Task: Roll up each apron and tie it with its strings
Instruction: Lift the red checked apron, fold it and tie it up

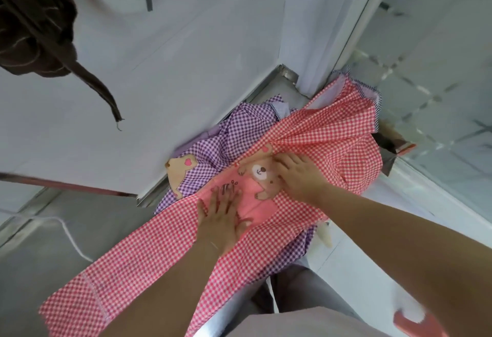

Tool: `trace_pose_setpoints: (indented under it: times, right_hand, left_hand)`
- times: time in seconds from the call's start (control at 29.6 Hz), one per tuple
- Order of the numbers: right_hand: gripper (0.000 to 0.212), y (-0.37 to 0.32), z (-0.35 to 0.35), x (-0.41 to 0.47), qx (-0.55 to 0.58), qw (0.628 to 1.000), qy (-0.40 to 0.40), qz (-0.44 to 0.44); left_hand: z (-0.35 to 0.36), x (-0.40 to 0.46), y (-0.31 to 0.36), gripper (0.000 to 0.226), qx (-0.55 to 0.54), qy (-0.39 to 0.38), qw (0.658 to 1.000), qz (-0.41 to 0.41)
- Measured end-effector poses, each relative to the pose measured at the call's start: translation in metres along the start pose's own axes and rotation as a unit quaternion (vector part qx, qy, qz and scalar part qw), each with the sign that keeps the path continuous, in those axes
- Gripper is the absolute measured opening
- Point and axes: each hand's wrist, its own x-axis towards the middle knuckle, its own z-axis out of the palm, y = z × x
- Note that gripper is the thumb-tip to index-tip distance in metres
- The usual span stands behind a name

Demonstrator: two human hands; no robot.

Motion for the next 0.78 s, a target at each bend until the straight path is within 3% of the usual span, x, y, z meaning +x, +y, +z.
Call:
trace_pose_setpoints:
  times: [0.14, 0.24, 0.34, 0.51, 0.68, 0.78]
  right_hand:
    - [0.051, 0.048, -0.016, -0.01, 0.03, 0.989, -0.052, 0.136]
    - [0.052, 0.052, -0.018, -0.008, 0.055, 0.981, -0.126, 0.134]
    - [0.05, 0.044, -0.016, -0.004, 0.101, 0.977, -0.145, 0.121]
    - [0.051, 0.077, -0.019, -0.01, 0.098, 0.975, -0.107, 0.168]
    - [0.065, 0.142, -0.058, -0.01, 0.104, 0.943, 0.005, 0.315]
    - [0.065, 0.165, -0.089, 0.003, 0.103, 0.939, 0.081, 0.318]
  left_hand:
    - [-0.043, 0.014, 0.03, 0.087, 0.054, -0.025, 0.997, -0.054]
    - [-0.078, 0.03, 0.072, 0.08, 0.049, 0.022, 0.998, -0.014]
    - [-0.081, 0.062, 0.099, 0.08, 0.037, 0.049, 0.998, 0.029]
    - [-0.072, 0.096, 0.102, 0.107, -0.002, -0.066, 0.997, -0.038]
    - [-0.07, 0.098, 0.115, 0.108, 0.029, -0.079, 0.993, -0.077]
    - [-0.071, 0.102, 0.118, 0.107, 0.046, -0.084, 0.993, -0.075]
